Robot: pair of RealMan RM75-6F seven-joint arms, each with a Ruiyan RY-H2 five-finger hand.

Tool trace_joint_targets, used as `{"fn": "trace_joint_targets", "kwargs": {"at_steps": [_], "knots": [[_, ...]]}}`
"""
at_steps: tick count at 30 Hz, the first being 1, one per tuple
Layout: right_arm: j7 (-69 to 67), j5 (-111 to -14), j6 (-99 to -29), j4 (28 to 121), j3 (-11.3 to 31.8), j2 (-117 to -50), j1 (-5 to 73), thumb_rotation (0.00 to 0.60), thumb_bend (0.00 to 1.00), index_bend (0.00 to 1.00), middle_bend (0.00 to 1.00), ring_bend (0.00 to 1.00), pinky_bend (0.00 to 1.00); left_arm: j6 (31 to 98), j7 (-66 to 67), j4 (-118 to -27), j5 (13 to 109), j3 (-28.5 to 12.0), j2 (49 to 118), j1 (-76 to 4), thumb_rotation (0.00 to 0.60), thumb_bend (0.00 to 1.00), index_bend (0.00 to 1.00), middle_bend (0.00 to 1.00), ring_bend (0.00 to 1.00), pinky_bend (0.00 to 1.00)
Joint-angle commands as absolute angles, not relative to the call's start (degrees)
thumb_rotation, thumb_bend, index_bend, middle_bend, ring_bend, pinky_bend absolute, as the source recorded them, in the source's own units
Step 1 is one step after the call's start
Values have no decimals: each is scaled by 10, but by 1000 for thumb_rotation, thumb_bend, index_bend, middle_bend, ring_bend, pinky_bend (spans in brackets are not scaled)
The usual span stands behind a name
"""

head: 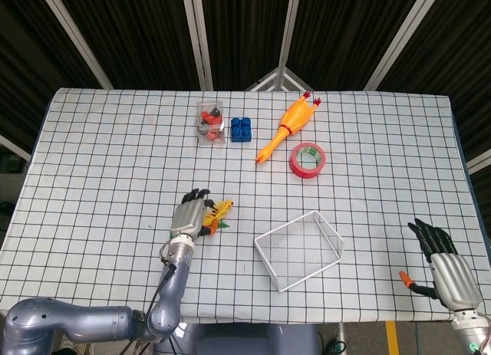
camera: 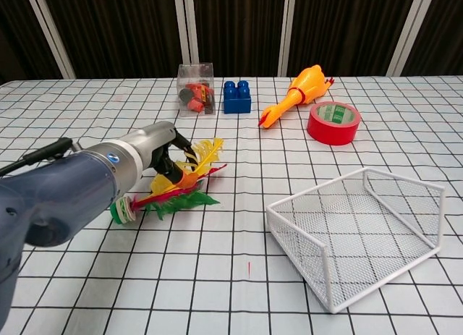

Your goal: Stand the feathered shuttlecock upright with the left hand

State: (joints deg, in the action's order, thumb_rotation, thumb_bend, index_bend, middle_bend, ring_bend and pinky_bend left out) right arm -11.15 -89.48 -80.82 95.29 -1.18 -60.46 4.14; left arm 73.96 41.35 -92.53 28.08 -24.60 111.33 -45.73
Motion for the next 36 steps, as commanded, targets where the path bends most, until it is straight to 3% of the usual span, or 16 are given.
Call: {"fn": "trace_joint_targets", "kwargs": {"at_steps": [1, 13, 21, 27, 36], "knots": [[-111, -895, -808, 953, -12, -605, 41, 600, 339, 0, 0, 0, 0, 739, 409, -931, 277, -247, 1110, -455, 600, 617, 536, 114, 0, 0], [-110, -893, -810, 953, -11, -604, 40, 600, 339, 0, 0, 0, 0, 754, 357, -1064, 324, -242, 1037, -412, 600, 622, 536, 114, 0, 0], [-108, -892, -811, 956, -12, -604, 38, 600, 339, 0, 0, 0, 0, 760, 248, -1174, 431, -194, 924, -322, 600, 622, 536, 115, 0, 0], [-102, -889, -811, 958, -11, -605, 37, 600, 339, 0, 0, 0, 0, 718, 70, -1142, 558, -164, 851, -257, 600, 622, 536, 118, 0, 0], [-95, -885, -810, 959, -10, -607, 37, 600, 339, 0, 0, 0, 0, 682, -14, -1098, 587, -160, 822, -246, 600, 622, 537, 119, 0, 0]]}}
